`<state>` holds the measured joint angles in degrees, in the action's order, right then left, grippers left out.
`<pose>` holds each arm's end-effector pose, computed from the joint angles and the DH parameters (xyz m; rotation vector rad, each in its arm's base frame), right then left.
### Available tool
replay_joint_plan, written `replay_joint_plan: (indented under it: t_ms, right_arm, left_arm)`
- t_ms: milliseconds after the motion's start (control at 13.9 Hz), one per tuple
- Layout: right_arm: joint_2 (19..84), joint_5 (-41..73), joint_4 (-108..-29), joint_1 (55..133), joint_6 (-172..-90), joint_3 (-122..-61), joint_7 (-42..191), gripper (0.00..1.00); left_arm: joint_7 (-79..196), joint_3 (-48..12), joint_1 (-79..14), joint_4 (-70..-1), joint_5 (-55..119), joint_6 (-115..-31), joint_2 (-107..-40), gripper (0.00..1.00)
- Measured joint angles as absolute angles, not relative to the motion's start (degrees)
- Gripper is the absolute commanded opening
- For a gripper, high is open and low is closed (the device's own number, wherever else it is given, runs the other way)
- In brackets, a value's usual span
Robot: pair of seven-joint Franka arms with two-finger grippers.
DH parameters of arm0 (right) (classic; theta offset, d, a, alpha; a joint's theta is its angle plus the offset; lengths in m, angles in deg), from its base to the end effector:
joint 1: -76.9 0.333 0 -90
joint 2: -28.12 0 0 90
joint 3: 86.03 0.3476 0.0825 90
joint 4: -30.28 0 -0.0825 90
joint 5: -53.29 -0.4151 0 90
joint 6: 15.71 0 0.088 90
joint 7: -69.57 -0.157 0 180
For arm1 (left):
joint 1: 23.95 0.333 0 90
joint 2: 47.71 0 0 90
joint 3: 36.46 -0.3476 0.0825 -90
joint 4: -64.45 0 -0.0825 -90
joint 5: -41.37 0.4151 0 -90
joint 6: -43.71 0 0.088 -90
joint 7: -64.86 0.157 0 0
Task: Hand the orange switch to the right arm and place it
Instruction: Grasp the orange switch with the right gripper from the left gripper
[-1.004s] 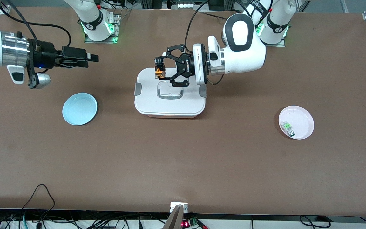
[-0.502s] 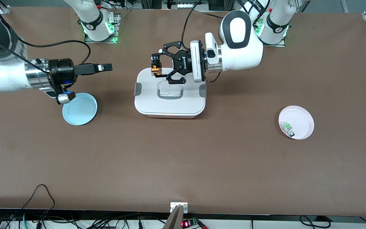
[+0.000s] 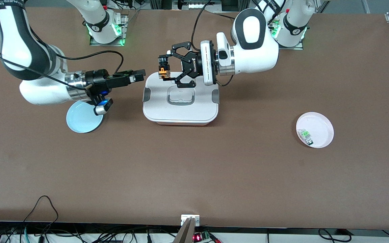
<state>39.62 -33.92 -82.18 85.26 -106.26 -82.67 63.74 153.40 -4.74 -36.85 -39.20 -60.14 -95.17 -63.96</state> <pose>0.5666 0.2748 0.4394 -1.6055 0.3857 0.7061 0.5162 -0.5157 0.4605 1.5903 -0.7699 0.7613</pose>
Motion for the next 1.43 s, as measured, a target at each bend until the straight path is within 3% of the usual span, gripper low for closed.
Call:
replay_joint_plan:
  t_ms: [502, 717, 1219, 1435]
  right_arm:
    - [38.9, -37.8, -84.1, 86.0, -112.1, -76.6, 64.7, 0.97]
    - [38.8, -38.6, -84.2, 86.1, -112.4, -75.8, 64.7, 0.79]
    - [38.6, -39.7, -84.2, 85.9, -112.4, -75.9, 65.1, 0.09]
    - [38.6, -39.8, -84.1, 85.9, -112.4, -75.9, 65.2, 0.02]
  left_arm:
    - [153.4, -4.7, -36.9, -39.2, -60.1, -95.2, -64.0, 0.00]
    - [153.4, -4.7, -36.9, -39.2, -60.1, -95.2, -64.0, 0.00]
    - [153.0, -4.7, -36.9, -39.1, -60.1, -95.3, -64.1, 0.00]
    - [153.0, -4.7, -36.9, -39.0, -60.1, -95.3, -64.1, 0.00]
